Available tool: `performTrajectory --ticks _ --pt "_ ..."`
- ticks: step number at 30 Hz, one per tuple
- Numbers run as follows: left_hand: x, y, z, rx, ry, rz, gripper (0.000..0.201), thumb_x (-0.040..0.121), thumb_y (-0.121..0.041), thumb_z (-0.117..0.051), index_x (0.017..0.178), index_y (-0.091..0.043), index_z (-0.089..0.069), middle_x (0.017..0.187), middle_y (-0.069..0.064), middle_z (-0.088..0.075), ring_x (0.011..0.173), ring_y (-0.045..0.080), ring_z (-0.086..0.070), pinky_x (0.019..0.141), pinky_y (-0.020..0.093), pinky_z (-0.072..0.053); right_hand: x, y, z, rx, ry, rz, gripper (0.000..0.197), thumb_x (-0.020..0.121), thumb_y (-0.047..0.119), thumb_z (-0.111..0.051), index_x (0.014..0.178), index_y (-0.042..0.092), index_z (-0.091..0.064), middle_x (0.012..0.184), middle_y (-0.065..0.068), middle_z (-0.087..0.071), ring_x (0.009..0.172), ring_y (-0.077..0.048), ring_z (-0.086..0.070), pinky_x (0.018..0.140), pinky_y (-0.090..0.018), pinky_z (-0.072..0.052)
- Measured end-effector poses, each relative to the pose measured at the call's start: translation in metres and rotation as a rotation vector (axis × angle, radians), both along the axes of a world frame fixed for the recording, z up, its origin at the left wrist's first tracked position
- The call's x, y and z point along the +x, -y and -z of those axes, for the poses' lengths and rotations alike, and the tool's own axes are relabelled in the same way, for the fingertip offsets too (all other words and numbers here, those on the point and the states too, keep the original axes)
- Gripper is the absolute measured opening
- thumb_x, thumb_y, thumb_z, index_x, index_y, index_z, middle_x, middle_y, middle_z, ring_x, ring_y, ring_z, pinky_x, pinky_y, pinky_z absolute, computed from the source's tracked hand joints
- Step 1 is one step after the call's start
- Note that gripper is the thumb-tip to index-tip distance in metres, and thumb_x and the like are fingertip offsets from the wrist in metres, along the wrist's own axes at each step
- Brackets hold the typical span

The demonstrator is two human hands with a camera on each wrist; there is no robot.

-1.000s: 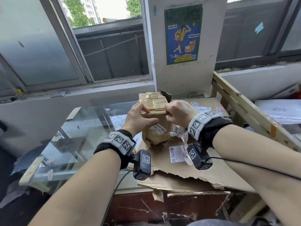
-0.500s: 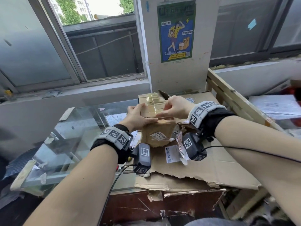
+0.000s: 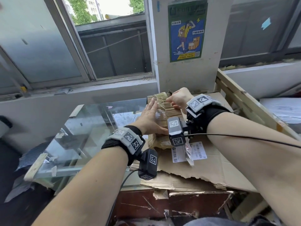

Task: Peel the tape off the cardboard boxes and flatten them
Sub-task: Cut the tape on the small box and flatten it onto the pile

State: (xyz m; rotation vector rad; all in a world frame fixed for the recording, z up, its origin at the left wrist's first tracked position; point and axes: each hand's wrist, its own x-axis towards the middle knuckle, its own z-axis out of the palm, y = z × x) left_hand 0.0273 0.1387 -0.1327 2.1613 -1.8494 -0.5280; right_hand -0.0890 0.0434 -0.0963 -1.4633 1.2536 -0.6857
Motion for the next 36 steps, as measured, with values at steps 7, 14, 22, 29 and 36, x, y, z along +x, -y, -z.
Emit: performTrajectory --ticks 7,14,22,29,36 --pt "0.001 -0.007 -0.002 0.028 -0.066 -0.042 0.132 0.067 -0.032 -0.084 0.152 -0.016 0.015 0.158 -0.006 0.023 0.147 0.01 0.014 0.121 0.031 -0.004 0.0 -0.002 -0.001 0.113 0.096 -0.008 0.019 0.08 -0.007 -0.065 0.069 0.008 -0.059 0.072 -0.006 -0.057 0.068 -0.015 -0.054 0.068 -0.029 -0.05" --pt "0.003 -0.003 -0.003 -0.029 -0.144 -0.073 0.1 0.065 -0.033 -0.087 0.146 -0.025 -0.029 0.161 -0.005 0.011 0.148 0.014 -0.005 0.12 0.033 -0.017 -0.001 -0.001 0.009 -0.113 0.03 0.076 0.042 0.061 0.008 -0.083 0.094 0.013 -0.057 0.107 -0.011 -0.065 0.101 -0.025 -0.063 0.092 -0.041 -0.052" --pt "0.005 0.017 -0.019 -0.409 -0.241 -0.371 0.046 0.065 -0.053 -0.082 0.096 -0.02 -0.072 0.11 -0.002 -0.065 0.107 0.016 -0.057 0.096 0.032 -0.048 -0.007 -0.004 -0.003 -0.292 0.005 -0.137 0.028 0.078 0.003 -0.073 0.106 0.007 -0.068 0.098 -0.011 -0.066 0.092 -0.02 -0.061 0.091 -0.034 -0.053" --pt "-0.004 0.016 -0.032 -0.636 -0.402 -0.462 0.052 0.064 -0.027 -0.089 0.098 -0.013 -0.053 0.089 -0.001 -0.065 0.086 0.016 -0.064 0.08 0.028 -0.052 -0.008 0.001 -0.002 -0.466 -0.184 -0.087 0.009 0.08 0.011 -0.071 0.086 0.017 -0.07 0.079 0.001 -0.061 0.084 -0.017 -0.054 0.086 -0.029 -0.046" --pt "-0.003 0.018 -0.045 -0.513 -0.742 -0.486 0.019 0.073 -0.016 -0.083 0.076 -0.018 -0.065 0.075 0.002 -0.067 0.061 0.016 -0.057 0.068 0.032 -0.056 -0.011 -0.004 -0.004 -0.347 -0.013 -0.243 0.017 0.087 -0.003 -0.058 0.083 0.014 -0.06 0.081 -0.011 -0.058 0.068 -0.019 -0.052 0.06 -0.03 -0.047"
